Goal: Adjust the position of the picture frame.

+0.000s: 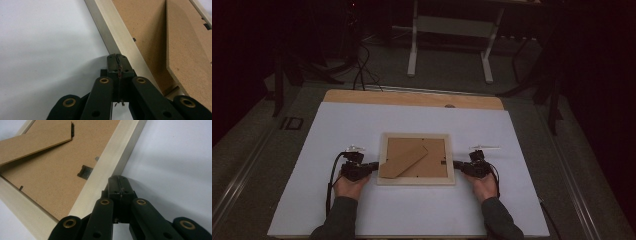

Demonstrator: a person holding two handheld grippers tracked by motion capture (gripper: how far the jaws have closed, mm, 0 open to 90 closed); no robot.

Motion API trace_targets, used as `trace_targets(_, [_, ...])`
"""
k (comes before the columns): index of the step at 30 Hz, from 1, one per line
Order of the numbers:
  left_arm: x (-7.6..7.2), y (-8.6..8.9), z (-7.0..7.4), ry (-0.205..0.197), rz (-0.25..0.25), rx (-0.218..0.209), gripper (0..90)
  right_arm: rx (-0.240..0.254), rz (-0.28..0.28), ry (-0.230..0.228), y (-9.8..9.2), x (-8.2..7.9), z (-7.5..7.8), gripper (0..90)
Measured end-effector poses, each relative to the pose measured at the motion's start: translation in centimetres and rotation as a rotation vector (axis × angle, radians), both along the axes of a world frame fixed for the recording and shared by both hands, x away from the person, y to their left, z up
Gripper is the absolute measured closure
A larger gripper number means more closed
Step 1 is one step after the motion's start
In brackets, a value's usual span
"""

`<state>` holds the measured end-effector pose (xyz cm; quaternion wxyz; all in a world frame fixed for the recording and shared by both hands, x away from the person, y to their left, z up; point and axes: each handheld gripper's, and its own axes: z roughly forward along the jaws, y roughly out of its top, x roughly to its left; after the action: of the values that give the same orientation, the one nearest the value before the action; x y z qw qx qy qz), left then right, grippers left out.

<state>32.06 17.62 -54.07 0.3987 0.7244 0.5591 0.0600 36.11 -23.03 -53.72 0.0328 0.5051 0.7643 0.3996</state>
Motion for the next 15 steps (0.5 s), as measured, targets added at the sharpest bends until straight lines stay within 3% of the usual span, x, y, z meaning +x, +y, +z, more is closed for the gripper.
trace_targets(15, [0.17, 0.21, -0.20, 0.003, 0.011, -0.031, 90.0, 0.005, -0.004, 0.007, 0.05, 0.12, 0.01, 90.0])
